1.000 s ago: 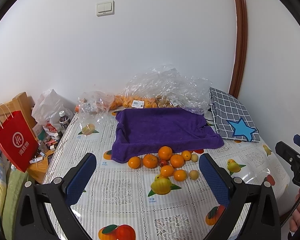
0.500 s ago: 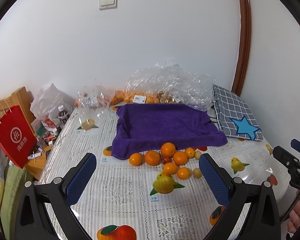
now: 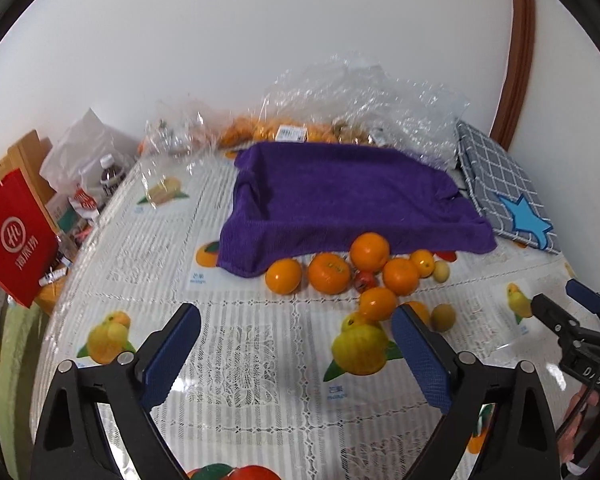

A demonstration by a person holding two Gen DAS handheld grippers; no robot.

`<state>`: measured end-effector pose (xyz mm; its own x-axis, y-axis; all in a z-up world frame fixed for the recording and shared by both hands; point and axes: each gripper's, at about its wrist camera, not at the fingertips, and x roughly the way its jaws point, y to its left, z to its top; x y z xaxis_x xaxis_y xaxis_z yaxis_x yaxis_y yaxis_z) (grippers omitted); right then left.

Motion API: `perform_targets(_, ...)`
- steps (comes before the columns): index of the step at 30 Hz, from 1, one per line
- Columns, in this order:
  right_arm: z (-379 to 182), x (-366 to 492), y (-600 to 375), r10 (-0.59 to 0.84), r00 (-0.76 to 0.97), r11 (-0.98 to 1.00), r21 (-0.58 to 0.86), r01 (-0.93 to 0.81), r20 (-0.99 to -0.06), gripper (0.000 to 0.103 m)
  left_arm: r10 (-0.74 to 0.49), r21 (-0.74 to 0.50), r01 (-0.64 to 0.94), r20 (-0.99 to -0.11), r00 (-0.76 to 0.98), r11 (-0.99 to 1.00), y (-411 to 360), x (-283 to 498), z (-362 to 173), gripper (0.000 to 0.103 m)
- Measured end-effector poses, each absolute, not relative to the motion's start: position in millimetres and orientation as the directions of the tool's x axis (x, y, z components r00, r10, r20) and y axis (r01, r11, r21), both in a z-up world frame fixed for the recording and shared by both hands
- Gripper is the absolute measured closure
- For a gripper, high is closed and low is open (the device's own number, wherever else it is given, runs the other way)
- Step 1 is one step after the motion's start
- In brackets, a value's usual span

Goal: Organize fruits
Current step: 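Move right tool toward a small yellow-brown fruit while left tool approaches an orange, then close right tool on the small yellow-brown fruit while left tool grasps an orange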

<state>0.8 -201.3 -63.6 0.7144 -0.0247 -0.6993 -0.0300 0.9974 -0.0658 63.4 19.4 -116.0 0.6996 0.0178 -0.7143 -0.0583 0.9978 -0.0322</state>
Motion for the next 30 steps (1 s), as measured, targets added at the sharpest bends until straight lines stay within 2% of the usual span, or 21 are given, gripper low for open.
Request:
perform_targets(3,-80,12,-196,0.003,0.699,0.998,-0.045,-0.051,-0.715,0.014,0.002,-0.046,-0.053,-0.735,0.678,0.998,25,72,-129,0.015)
perform_targets(7,-95,25,-188,0.048,0.659,0.997,0.0,-0.073,-0.75,0.031,-0.025,-0.091,-0.068,-0.76,0.649,0.994,38,81,-144,0.024)
perform_targets(10,-105,32,-180,0.096,0.632,0.994,0.04,-0.103,-0.769,0.04,-0.031,-0.113,-0.09,-0.776,0.63,0.99,49,85,-154,0.037)
perform_targets(12,-110,34,-171,0.135,0.617,0.988,0.056,-0.146,-0.775,0.04,-0.018,-0.106,-0.104,-0.78,0.625,0.989,55,86,-159,0.038)
perform_targets(15,-116,34,-156,0.165,0.612,0.978,0.049,-0.202,-0.774,0.041,-0.043,-0.122,-0.089,-0.79,0.611,0.989,61,88,-165,0.044)
perform_targets(18,-124,38,-143,0.163,0.592,0.972,0.025,-0.233,-0.789,0.047,-0.062,-0.133,-0.073,-0.79,0.609,0.988,65,88,-165,0.045)
perform_targets(20,-129,42,-141,0.149,0.577,0.971,0.01,-0.237,-0.803,0.056,-0.078,-0.141,-0.057,-0.793,0.604,0.988,66,90,-165,0.045)
perform_targets(23,-139,48,-140,0.129,0.561,0.97,-0.014,-0.243,-0.818,0.064,-0.081,-0.134,-0.039,-0.781,0.619,0.99,66,88,-164,0.045)
perform_targets(25,-143,50,-142,0.131,0.557,0.969,-0.011,-0.245,-0.82,0.067,-0.092,-0.141,-0.029,-0.776,0.624,0.99,67,89,-164,0.045)
perform_targets(28,-143,50,-143,0.132,0.57,0.967,-0.021,-0.254,-0.811,0.077,-0.112,-0.163,-0.025,-0.776,0.621,0.986,65,96,-168,0.045)
perform_targets(30,-141,50,-147,0.141,0.573,0.968,-0.01,-0.252,-0.807,0.077,-0.113,-0.166,-0.027,-0.776,0.621,0.986,61,104,-170,0.045)
